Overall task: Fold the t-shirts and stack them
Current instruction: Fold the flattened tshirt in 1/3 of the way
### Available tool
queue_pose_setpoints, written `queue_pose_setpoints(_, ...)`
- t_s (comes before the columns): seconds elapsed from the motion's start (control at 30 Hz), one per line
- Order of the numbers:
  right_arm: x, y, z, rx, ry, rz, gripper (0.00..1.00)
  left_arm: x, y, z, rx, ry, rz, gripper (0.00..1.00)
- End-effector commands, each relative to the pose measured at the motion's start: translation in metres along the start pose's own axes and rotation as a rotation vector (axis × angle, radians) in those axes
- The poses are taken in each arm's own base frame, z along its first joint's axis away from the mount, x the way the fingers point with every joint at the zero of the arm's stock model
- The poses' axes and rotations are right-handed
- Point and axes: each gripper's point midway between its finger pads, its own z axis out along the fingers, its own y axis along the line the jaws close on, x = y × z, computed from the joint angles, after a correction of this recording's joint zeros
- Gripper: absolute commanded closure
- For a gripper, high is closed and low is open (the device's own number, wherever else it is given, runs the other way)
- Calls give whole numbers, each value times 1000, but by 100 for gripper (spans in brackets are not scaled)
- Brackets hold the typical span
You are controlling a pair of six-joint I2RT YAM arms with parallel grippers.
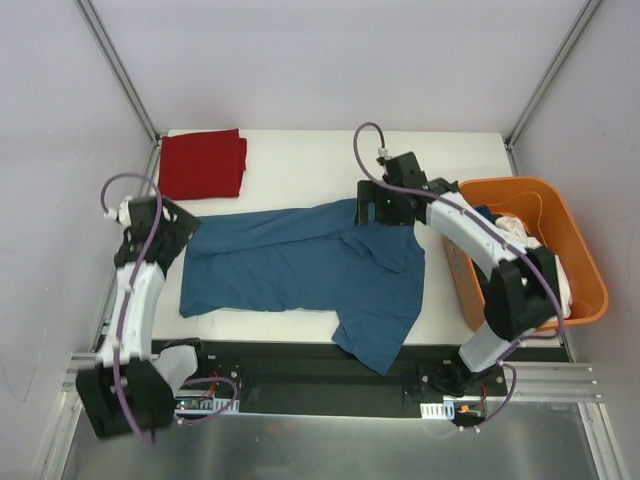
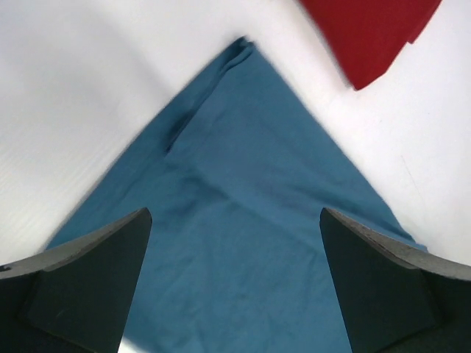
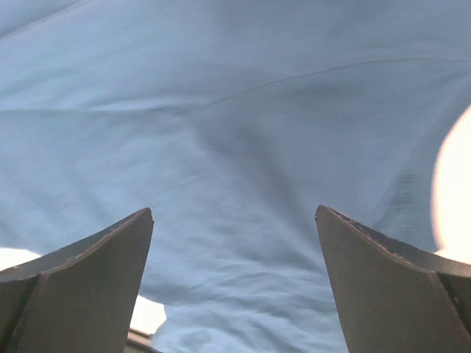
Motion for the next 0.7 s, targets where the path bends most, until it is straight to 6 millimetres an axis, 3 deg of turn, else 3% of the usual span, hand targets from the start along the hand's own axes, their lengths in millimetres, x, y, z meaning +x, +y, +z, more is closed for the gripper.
queue_pose_setpoints(0.0, 38, 29, -11, -132, -23, 38, 4, 39, 70, -43, -155, -34, -89, 1)
queue_pose_setpoints(0.07, 57, 43, -13, -184, -8, 32, 4, 60, 98, -62, -223, -17, -124, 4)
queue_pose_setpoints(0.13, 85, 45, -9, -183, 49, 3, 4, 78, 109, -68, -235, 28, -128, 8)
queue_pose_setpoints(0.23, 110, 44, -4, -177, 106, -19, 4, 111, 117, -71, -241, 138, -178, 16)
queue_pose_setpoints(0.27, 114, 44, -3, -177, 116, -22, 4, 117, 118, -70, -245, 163, -189, 21)
queue_pose_setpoints(0.3, 119, 42, 0, -171, 134, -19, 3, 121, 120, -68, -257, 177, -201, 36)
queue_pose_setpoints(0.4, 130, 38, 6, -160, 170, -19, 4, 137, 130, -61, -318, 233, -242, 59)
queue_pose_setpoints(0.67, 145, 24, 17, -96, 241, -29, 4, 138, 145, -45, -407, 213, -254, 64)
